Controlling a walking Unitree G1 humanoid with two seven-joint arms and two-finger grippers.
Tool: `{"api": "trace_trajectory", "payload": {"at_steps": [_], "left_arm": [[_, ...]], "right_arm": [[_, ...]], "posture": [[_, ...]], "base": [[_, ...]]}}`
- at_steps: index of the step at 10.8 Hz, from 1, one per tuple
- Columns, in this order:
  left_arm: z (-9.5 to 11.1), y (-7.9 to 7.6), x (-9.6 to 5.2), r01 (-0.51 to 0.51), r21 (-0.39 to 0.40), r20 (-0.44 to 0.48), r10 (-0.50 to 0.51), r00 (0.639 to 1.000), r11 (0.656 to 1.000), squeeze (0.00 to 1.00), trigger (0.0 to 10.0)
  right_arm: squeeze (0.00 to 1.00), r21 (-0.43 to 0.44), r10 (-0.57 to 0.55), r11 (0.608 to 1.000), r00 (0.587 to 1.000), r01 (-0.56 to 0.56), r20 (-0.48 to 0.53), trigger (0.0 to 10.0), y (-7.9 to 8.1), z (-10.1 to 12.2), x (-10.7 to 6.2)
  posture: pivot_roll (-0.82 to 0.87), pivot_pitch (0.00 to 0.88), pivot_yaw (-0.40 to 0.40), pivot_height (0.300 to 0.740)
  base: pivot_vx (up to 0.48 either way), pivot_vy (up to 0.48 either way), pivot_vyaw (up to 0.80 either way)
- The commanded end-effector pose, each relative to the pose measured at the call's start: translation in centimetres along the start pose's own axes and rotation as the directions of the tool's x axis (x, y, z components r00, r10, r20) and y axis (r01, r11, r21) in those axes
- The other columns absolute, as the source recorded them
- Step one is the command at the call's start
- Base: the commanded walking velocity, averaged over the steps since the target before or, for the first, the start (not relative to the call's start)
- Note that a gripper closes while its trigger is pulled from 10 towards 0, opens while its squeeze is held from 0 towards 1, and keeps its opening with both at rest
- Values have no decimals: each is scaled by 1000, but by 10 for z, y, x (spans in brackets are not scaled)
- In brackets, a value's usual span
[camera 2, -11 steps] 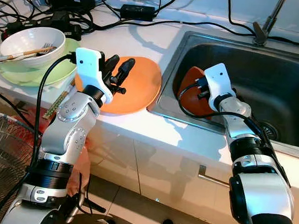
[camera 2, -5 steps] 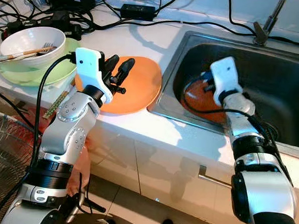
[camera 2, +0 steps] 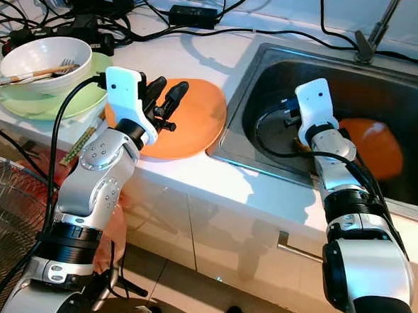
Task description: Kitchen organization
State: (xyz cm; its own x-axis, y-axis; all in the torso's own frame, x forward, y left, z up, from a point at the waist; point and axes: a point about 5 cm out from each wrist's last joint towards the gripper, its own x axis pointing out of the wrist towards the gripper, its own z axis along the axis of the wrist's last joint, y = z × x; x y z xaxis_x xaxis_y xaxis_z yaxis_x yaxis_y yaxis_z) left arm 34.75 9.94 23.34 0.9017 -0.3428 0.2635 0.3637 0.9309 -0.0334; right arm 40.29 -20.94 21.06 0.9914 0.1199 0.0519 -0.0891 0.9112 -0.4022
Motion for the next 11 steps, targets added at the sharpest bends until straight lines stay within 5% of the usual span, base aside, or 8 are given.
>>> {"api": "trace_trajectory", "payload": {"at_steps": [1,4,6,11], "left_arm": [[1,2,-3,-14,4,4,14,1000,1000,0,10000],[2,2,-3,-18,5,7,18,1000,1000,0,10000],[1,5,-3,-21,9,4,21,1000,1000,0,10000],[2,9,-4,-34,28,3,34,999,999,0,10000]], "right_arm": [[0,21,3,1000,1000,-4,17,10000,2,0,-1],[0,115,13,993,999,-18,45,10000,6,0,-3],[0,392,-22,919,984,-49,176,10000,7,23,-2],[0,600,-46,790,964,-125,261,10000,21,38,-17]], "posture": [[95,175,9,740],[97,175,10,740],[95,171,22,740],[86,160,33,740]], "base": [[0,0,0],[0,0,0],[0,0,0],[0,0,0]]}}
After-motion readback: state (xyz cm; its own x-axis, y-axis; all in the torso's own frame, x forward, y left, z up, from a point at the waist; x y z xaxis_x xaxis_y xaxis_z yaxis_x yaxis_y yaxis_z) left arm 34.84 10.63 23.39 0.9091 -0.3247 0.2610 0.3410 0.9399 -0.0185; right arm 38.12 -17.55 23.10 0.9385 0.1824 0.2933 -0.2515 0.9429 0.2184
